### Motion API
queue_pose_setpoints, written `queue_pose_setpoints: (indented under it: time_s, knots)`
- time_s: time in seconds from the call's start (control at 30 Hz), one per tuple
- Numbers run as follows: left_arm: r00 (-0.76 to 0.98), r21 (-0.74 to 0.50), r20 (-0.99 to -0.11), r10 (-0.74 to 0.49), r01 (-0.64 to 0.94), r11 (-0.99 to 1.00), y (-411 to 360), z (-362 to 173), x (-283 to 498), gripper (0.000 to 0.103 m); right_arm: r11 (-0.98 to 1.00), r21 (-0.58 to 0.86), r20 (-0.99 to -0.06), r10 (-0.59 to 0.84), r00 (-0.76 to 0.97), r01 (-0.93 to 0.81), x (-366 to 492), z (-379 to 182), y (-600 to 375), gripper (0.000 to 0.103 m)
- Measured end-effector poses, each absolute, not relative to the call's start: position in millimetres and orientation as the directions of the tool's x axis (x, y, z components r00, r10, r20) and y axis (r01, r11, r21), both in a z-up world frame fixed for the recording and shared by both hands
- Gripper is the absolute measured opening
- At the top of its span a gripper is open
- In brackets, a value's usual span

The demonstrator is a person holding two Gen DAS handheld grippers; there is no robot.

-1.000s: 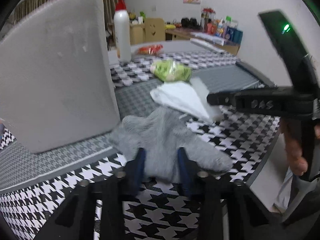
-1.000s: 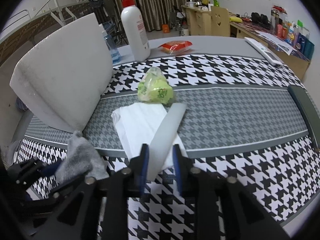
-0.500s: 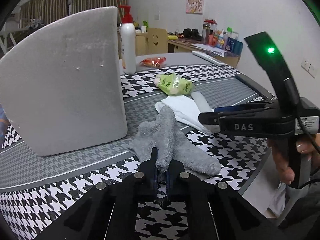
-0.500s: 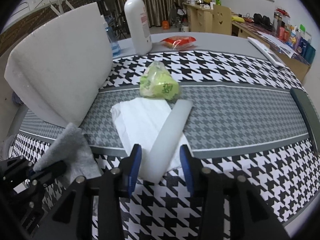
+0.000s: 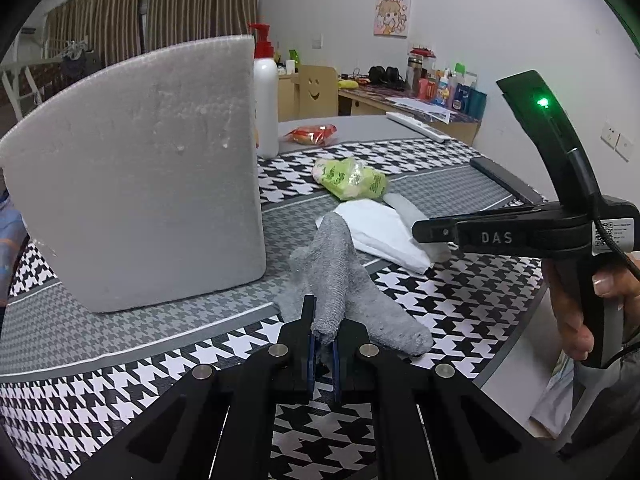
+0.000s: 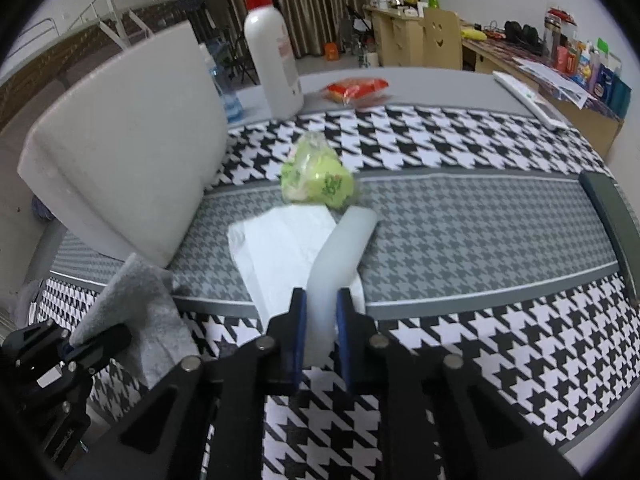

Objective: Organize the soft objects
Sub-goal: 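Lift the foam tube with the right gripper while the left gripper lifts the sock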

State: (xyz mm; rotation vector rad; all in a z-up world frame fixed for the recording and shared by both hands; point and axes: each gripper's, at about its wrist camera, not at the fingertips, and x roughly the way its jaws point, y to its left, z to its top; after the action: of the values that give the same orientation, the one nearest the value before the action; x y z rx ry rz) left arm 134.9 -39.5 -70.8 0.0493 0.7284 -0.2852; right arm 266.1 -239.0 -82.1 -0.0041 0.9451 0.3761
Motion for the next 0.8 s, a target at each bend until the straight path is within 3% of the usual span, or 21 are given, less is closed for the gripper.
queue_pose_setpoints:
  time_s: [0.43,0.8]
  knots:
    - [0.734,-0.051,-0.636,-0.239,0.270,0.962,-36.2,-57.8,126.1,0.006,0.913,0.263,-0.713,0.401,0.575,-0.312,255.5,-62.2,-259.0,0.018]
    - [0.734,-0.044,-0.624,-0.268,0.308,0.950,-46.8,-52.7,122.4,0.006,0.905,0.235,-0.698,0.411,0.587,-0.355,243.5,-57.7,-263.5,0.021]
